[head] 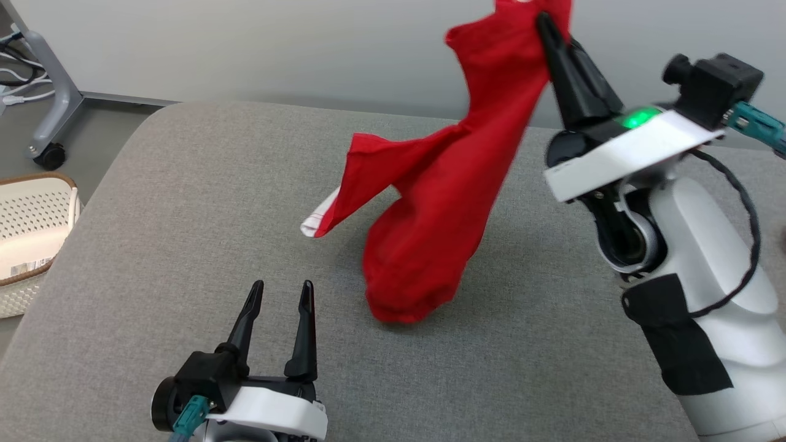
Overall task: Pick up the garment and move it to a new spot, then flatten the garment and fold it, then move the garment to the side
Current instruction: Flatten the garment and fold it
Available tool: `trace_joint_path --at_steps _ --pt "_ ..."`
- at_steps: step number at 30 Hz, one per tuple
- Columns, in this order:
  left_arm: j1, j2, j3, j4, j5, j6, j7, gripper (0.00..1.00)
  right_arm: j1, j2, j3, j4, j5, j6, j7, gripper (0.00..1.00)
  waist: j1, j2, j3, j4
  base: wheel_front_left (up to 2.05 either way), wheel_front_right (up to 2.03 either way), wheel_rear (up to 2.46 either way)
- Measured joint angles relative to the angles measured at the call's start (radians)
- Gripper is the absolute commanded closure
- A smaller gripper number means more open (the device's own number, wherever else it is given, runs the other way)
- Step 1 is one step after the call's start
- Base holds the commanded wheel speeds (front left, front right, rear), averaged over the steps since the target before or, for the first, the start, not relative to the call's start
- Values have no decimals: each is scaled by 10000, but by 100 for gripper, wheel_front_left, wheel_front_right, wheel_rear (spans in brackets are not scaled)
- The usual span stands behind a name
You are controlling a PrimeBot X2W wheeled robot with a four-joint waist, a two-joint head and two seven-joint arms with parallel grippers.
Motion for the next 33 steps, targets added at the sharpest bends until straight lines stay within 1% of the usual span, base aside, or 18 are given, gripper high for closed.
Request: trace_joint_path --at_steps 2,3,6,10,13,14,15,18,20,25,29,33 --pt "15 -2 36 -67 -2 23 0 0 304 -92 -683 533 272 -2 -52 100 0 0 61 -16 0 0 0" --pt "41 2 77 -98 -2 52 -2 0 720 -253 -1381 1292 408 -2 8 100 0 0 137 -61 0 0 0" --pt "35 2 69 -100 2 50 0 0 1233 -604 -2337 2640 343 -4 209 100 0 0 277 -159 0 0 0" --pt "-75 0 38 -88 15 42 -2 0 1658 -972 -3116 4297 -151 -2 336 100 0 0 477 -336 0 0 0" --pt "-138 -2 19 -56 48 40 0 0 1787 -1014 -3513 5260 -341 -2 378 100 0 0 600 -496 0 0 0" --pt "-197 0 19 -52 69 40 0 0 1793 -1020 -3613 5570 -426 -2 399 67 0 0 629 -558 0 0 0" --pt "-244 0 21 -46 82 36 -2 0 1801 -1041 -3680 5868 -616 -2 447 0 0 0 654 -624 0 0 0" --pt "-266 -6 19 6 113 -6 -2 0 1815 -999 -3958 6498 -859 -2 337 0 0 0 696 -833 0 0 0" --pt "-269 0 48 21 188 -21 -2 0 1795 -932 -4025 6684 -1035 -2 148 0 0 0 689 -980 0 0 0" --pt "-288 -2 173 46 290 -46 0 0 1756 -874 -3956 6658 -1530 -2 -366 0 0 0 561 -1370 0 0 0" --pt "-324 -2 343 42 355 -48 0 0 1857 -842 -3607 5682 -1877 -2 -784 0 0 0 335 -1611 0 0 0" --pt "-314 -2 499 42 368 -81 0 0 2523 -874 -3099 4013 -2525 -2 -974 0 0 0 62 -1804 0 0 0"
